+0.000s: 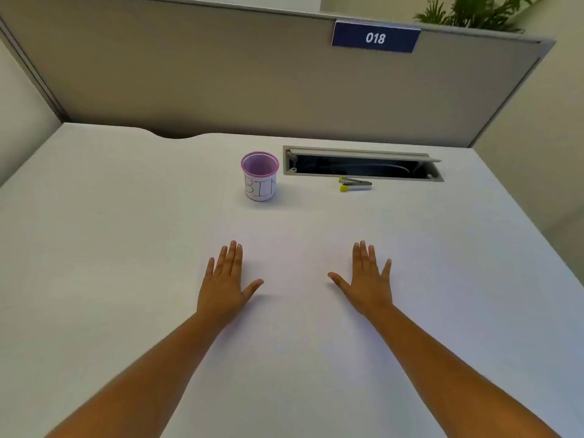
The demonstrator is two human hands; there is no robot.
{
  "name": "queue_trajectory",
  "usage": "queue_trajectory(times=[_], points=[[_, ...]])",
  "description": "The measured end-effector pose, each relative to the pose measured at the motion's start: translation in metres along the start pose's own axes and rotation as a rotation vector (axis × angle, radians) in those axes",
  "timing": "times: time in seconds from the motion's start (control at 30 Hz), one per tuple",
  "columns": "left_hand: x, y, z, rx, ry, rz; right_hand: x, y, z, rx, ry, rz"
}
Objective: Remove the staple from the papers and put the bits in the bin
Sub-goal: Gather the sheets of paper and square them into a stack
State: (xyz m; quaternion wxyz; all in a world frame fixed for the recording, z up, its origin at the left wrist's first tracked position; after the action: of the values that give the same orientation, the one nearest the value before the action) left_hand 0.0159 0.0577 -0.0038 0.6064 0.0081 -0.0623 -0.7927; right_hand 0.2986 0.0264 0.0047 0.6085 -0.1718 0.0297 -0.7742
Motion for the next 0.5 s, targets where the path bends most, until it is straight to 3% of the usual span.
queue_trajectory(times=[0.5], points=[[0.02, -0.009, -0.03, 0.007, 0.013, 0.064, 0.016, 0.012, -0.03, -0.061, 0.066, -0.045]])
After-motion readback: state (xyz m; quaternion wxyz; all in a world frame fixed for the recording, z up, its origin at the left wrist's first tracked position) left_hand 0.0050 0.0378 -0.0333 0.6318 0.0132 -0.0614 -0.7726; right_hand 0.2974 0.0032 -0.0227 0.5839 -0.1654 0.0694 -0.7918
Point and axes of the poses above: each hand's wrist, its own x-axis away from the middle knuckle, its own z-axis out of the back of the hand, y = z × x, the point moved 6 cm from there along -x, towards the middle knuckle, and after that the axes turned 11 degrees about -x, right-handed, at the moved point
